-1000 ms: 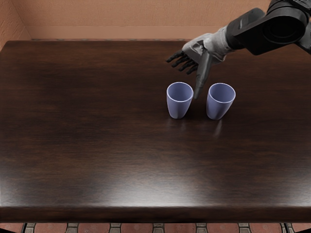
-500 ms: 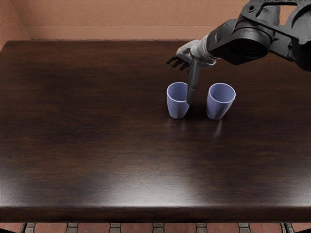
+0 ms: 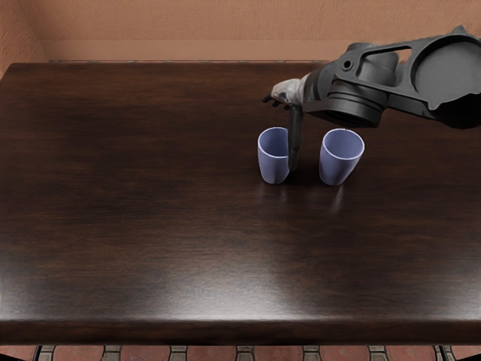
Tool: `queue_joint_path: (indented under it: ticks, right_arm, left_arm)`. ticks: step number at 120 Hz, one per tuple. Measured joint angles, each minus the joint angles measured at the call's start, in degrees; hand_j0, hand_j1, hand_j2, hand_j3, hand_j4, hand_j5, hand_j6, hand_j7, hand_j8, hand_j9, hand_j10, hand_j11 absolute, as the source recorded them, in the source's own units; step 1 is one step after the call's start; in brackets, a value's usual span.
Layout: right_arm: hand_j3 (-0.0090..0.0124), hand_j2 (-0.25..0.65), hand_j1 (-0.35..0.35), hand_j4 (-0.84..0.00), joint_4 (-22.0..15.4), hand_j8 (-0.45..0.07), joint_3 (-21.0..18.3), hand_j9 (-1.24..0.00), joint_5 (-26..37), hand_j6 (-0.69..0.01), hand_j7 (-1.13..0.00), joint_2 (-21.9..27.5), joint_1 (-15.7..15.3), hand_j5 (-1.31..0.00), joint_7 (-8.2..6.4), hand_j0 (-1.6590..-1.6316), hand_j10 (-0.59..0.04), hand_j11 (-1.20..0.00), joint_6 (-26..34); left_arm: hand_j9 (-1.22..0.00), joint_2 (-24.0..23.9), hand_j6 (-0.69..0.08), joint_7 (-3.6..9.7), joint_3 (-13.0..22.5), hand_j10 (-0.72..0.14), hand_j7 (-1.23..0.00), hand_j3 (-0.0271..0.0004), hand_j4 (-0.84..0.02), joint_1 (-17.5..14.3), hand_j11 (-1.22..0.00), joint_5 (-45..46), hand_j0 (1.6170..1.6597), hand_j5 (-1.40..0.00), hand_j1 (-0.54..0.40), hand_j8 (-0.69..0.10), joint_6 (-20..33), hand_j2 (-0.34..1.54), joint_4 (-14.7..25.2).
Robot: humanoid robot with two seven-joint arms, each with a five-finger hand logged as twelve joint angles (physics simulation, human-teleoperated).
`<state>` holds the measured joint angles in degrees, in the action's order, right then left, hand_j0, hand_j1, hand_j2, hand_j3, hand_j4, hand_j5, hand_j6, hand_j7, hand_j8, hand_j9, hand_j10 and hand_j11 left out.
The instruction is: Pick up cup and place in cup with right hand
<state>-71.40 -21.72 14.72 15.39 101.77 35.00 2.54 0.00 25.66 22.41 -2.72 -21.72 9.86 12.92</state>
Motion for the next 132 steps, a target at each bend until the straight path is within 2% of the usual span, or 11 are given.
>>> queue_joint_path:
  ticks: [28,43,68,132]
  right_arm:
    - [0.0,-0.023,-0.208,-0.12,-0.79,-0.12,-2.59,-0.15,0.3,-0.121,-0.15,-2.72,-0.11,-0.15,0.0,-1.6581,-0.119,-0.15,6.21]
    - [0.0,-0.029,-0.173,-0.148,-0.84,-0.148,-4.06,-0.19,0.15,-0.149,-0.19,-4.02,-0.06,-0.19,0.0,-1.6581,-0.148,-0.19,8.65]
    - [0.0,-0.031,-0.16,-0.159,-0.91,-0.159,-6.53,-0.21,-0.41,-0.16,-0.21,-5.21,-0.01,-0.21,0.0,-1.6581,-0.159,-0.21,10.88]
    - [0.0,-0.035,-0.132,-0.183,0.62,-0.183,-9.92,-0.24,-0.68,-0.184,-0.24,-9.37,-0.62,-0.24,0.0,-1.6581,-0.183,-0.24,14.3]
  left_arm:
    - [0.0,0.0,0.0,0.0,0.0,0.0,0.0,0.0,0.0,0.0,0.0,0.0,1.6581,0.0,0.349,0.0,-0.01,0.0,0.0]
    - [0.0,0.0,0.0,0.0,0.0,0.0,0.0,0.0,0.0,0.0,0.0,0.0,1.6581,0.0,0.349,0.0,-0.01,0.0,0.0]
    - [0.0,0.0,0.0,0.0,0.0,0.0,0.0,0.0,0.0,0.0,0.0,0.01,1.6581,0.0,0.349,0.0,0.0,0.0,0.0]
    - [0.0,0.0,0.0,0.0,0.0,0.0,0.0,0.0,0.0,0.0,0.0,0.0,1.6581,0.0,0.349,0.0,0.0,0.0,0.0]
